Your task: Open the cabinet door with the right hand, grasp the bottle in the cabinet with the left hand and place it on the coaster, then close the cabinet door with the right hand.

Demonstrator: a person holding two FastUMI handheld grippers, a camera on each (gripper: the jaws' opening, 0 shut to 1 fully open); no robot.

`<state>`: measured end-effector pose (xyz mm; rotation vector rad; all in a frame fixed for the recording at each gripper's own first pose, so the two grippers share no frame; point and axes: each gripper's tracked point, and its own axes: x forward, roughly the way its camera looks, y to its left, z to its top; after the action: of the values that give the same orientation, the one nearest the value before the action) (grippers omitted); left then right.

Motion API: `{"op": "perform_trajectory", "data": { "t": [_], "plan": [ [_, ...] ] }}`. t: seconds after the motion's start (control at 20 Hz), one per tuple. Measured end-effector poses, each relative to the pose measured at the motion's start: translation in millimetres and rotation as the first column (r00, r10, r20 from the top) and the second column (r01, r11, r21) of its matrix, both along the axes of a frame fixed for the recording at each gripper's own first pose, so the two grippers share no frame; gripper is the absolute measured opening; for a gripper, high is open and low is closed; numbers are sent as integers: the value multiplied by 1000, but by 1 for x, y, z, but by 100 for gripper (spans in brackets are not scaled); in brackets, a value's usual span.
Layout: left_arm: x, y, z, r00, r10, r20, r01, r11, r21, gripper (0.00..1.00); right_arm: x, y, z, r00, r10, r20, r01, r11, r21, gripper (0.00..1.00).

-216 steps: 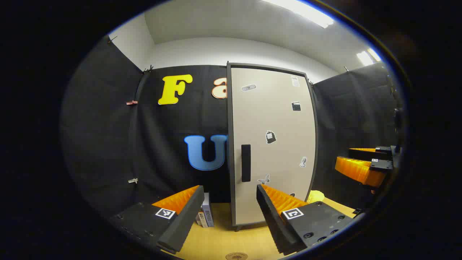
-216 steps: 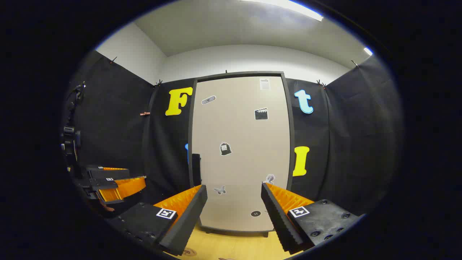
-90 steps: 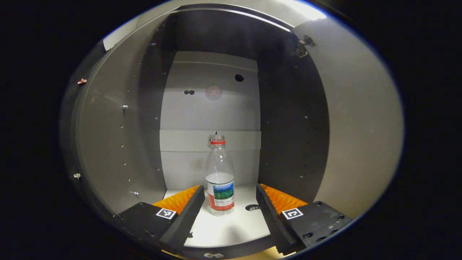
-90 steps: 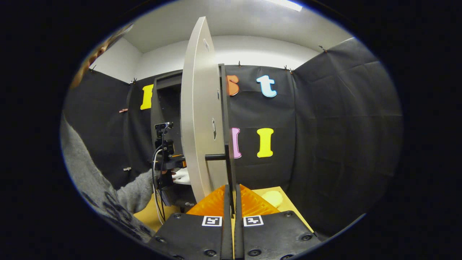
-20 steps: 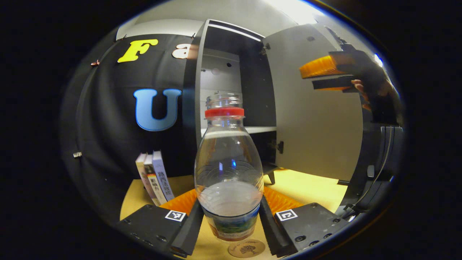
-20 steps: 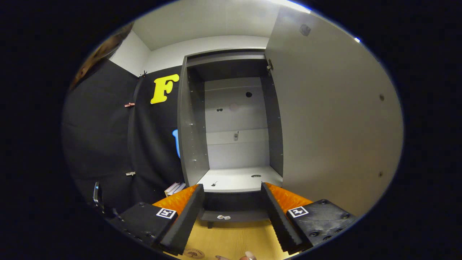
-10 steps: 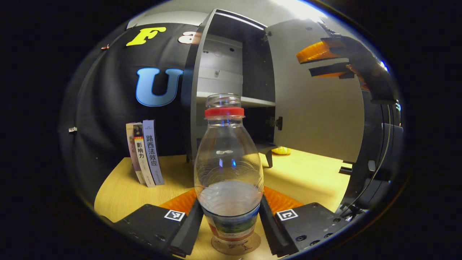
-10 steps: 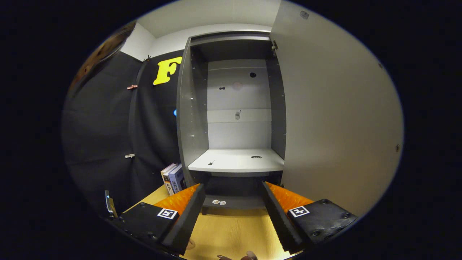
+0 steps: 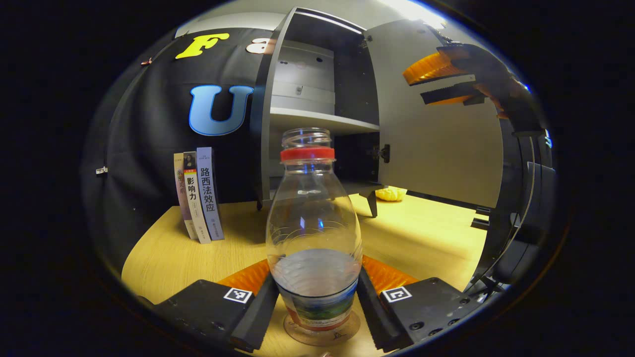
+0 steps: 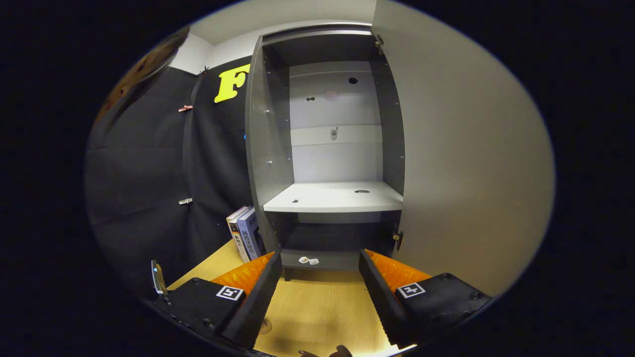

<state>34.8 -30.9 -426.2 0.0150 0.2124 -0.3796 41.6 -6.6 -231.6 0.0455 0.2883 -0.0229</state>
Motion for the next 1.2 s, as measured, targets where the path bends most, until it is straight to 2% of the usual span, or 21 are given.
{"op": "perform_trajectory", "data": {
  "t": [0.2, 0.3, 0.4, 0.45, 1.2],
  "plan": [
    [-1, -2, -1, 1000, 6, 3, -6, 1000, 6, 81, 0, 2, -3, 1000, 7, -11, -7, 1000, 19, 96],
    [-1, -2, -3, 1000, 4, 5, -4, 1000, 18, 86, 1, 5, -4, 1000, 15, -16, -14, 1000, 19, 96],
    [-1, -6, -7, 1000, -21, -19, 22, 999, 39, 96, 1, 7, -6, 999, 22, -24, -22, 1000, 14, 96],
    [-1, -5, -7, 1000, -19, -13, 20, 998, 54, 97, 1, 8, -6, 999, 26, -26, -26, 1000, 11, 96],
    [5, -1, 17, 999, -15, 36, 13, 999, 51, 96, -1, 14, 1, 999, 42, -22, -41, 999, 6, 96]
  ]
}}
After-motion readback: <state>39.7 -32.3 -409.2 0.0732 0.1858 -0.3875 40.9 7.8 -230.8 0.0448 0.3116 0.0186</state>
